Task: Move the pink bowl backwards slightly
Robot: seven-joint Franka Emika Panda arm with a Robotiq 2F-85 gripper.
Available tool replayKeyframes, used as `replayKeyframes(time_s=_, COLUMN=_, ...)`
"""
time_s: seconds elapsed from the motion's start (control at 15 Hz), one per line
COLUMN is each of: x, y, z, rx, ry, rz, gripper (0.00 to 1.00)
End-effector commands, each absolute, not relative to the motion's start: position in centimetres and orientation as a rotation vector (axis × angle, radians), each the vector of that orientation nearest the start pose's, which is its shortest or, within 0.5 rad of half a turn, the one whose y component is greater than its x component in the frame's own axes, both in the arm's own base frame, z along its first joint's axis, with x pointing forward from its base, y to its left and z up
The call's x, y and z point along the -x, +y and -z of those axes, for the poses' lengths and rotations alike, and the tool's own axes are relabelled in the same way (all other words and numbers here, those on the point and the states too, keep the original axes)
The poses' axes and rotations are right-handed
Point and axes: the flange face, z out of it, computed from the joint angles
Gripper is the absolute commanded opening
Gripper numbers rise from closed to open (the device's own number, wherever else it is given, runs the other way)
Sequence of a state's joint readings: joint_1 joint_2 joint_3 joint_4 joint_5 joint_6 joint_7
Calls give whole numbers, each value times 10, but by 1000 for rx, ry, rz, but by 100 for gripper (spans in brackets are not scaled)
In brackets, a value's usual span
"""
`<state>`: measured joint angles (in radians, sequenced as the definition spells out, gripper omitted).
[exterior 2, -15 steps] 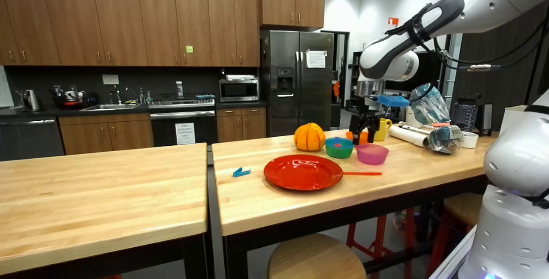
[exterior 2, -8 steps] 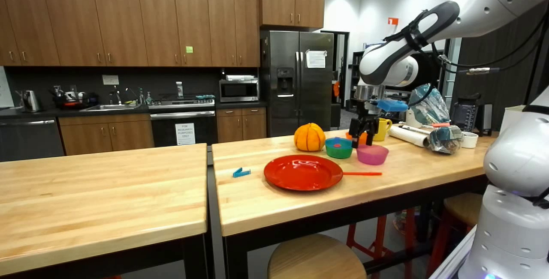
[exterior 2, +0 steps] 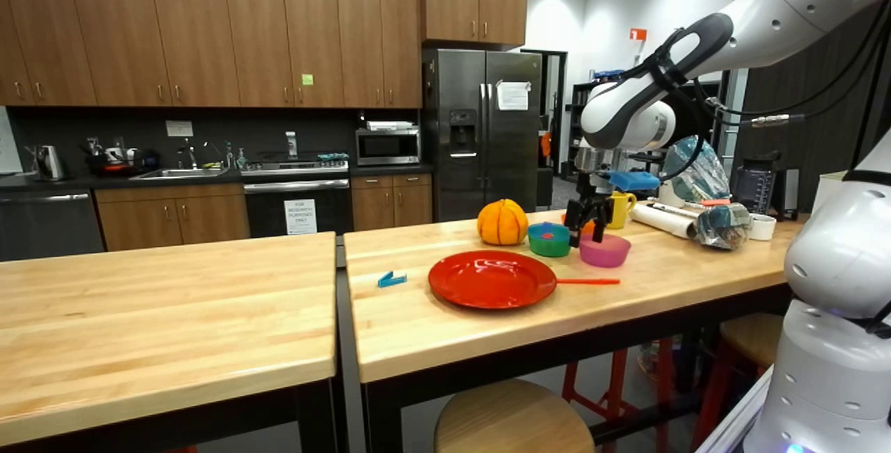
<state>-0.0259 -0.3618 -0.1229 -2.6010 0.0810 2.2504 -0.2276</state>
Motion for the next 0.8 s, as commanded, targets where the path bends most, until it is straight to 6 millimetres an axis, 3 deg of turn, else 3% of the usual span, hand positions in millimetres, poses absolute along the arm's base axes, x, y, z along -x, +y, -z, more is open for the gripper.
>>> replayKeyframes(time_s=0.0, x=-407, y=-65, z=-370, rx=3053, ry=-36, rz=45, gripper=75)
replayKeyframes(time_s=0.2, x=-408, y=-67, z=-368, rx=3055, ry=-28, rz=52, gripper=61)
replayKeyframes(time_s=0.73, x=-410, y=-68, z=-368, rx=3056, ry=-15, rz=64, gripper=0)
